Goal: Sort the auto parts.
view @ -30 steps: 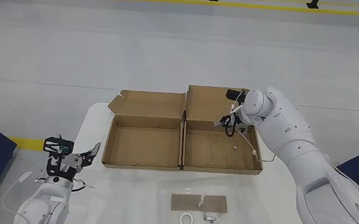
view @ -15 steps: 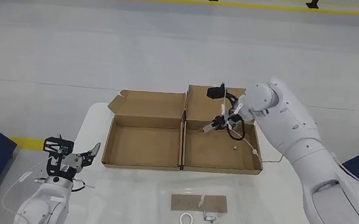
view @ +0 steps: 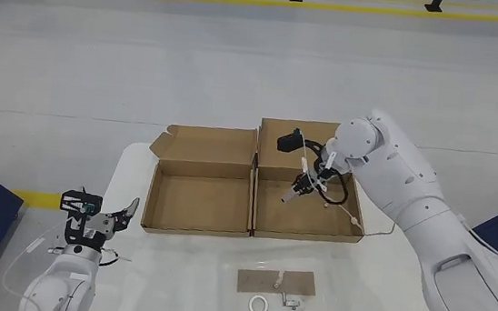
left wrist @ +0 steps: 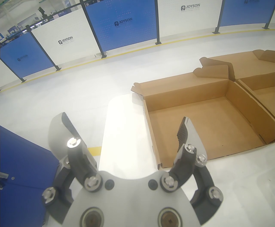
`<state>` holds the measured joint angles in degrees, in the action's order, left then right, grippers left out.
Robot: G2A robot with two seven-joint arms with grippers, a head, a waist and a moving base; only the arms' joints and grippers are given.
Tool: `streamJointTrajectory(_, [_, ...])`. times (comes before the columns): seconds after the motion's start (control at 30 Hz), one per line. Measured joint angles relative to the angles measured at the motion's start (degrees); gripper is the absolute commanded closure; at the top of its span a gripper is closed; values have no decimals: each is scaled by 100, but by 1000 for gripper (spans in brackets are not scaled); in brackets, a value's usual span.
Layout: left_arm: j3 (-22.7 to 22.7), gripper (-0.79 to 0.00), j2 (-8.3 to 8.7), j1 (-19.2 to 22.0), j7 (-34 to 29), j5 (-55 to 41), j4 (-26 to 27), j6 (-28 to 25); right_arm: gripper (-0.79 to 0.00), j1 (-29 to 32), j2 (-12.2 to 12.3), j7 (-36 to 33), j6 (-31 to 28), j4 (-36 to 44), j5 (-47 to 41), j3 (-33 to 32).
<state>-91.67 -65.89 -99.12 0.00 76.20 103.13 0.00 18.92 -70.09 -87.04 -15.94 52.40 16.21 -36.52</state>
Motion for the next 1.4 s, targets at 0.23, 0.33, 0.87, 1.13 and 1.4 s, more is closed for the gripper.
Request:
streamJointTrajectory(0.23, [0,-785,0,0,0,0,0,0,-785,185,20,8,-161,982,403,352])
streamJointTrajectory(0.33, [0,-785,0,0,0,0,0,0,-785,202,109,-83,-48,1647,510,728])
streamJointTrajectory(0.87, [0,-785,0,0,0,0,0,0,-785,-52,529,-96,-36,2991,143,1787])
streamJointTrajectory(1.13, [0,-785,0,0,0,0,0,0,-785,229,580,-7,-98,3509,146,1805])
streamJointTrajectory(1.4, [0,-785,0,0,0,0,0,0,-785,712,938,-97,83,4608,265,1884])
